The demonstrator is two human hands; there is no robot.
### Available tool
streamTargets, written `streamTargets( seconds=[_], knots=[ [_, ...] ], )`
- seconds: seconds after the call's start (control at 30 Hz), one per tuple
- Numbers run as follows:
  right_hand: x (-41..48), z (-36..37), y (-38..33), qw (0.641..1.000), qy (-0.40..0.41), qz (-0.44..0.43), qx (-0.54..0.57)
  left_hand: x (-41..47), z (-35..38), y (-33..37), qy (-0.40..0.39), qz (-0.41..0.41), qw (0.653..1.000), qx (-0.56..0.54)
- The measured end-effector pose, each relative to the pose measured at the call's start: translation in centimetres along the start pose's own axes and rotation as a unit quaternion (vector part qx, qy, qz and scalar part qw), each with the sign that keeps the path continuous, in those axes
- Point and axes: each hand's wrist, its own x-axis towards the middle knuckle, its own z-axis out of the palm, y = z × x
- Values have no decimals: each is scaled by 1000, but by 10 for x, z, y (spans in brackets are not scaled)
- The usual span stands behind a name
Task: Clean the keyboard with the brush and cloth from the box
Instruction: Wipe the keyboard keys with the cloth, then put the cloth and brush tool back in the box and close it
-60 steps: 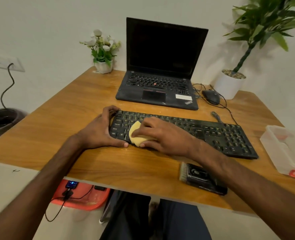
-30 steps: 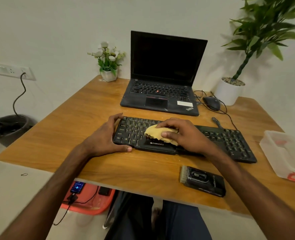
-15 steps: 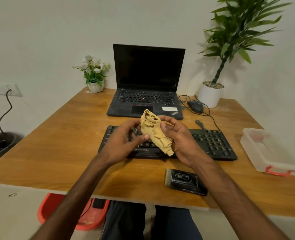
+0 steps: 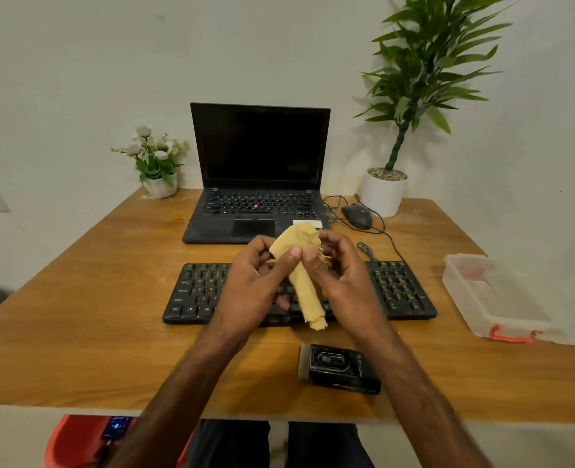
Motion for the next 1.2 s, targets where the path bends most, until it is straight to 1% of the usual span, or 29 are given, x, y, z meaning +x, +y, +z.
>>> streamTargets(
  seconds=[0.07, 0.13, 0.2, 0.27, 0.33, 0.43, 0.5, 0.6, 0.67, 0.73, 0.83, 0.93, 1.07, 1.1, 1.13, 1.2],
  knots=[
    [-1, -2, -1, 1000, 22, -14, -4, -1, 2, 2, 2, 1, 1000, -9],
    [-1, -5, 0, 999, 30, -16, 15, -2, 1, 2, 11, -2, 1000, -21],
    [-3, -8, 0, 998, 15, 10, 61, -4, 0, 2, 13, -8, 1000, -27],
    [-5, -10, 0, 996, -14, 41, 77, -5, 0, 2, 12, -13, 1000, -26],
    [-7, -8, 0, 996, -24, 50, 68, -6, 1, 2, 17, -5, 1000, -17],
    [-8, -3, -2, 1000, 16, 2, 25, -5, 1, 5, 26, 13, 999, -17],
    [-8, -2, -4, 999, 24, -26, 4, -6, 0, 6, 17, 17, 1000, -9],
    [-10, -2, -9, 999, 18, -27, 28, -8, 0, 4, -12, 23, 999, 25],
    [-11, 0, -10, 999, 20, -35, 9, -10, 2, 3, -11, 32, 999, 32],
    [-11, 2, -8, 999, 29, -27, -7, -12, 4, 4, 10, 36, 999, 11],
    [-9, 4, -3, 999, 41, 8, 22, -13, 8, 5, 44, 30, 999, -8],
    [-8, 3, 0, 998, 54, 18, 26, -15, 15, 7, 54, 9, 998, -26],
    [-7, 2, 4, 993, 110, -5, -51, -14, 24, 11, 54, -12, 997, -59],
    [-6, 0, 4, 993, 110, 8, -51, -13, 27, 13, 61, -15, 996, -66],
    [-7, -4, 1, 994, 96, 38, -27, -10, 31, 15, 70, -19, 995, -73],
    [-9, -15, -7, 990, 39, 121, 62, -3, 41, 18, 87, -27, 993, -80]
  ],
)
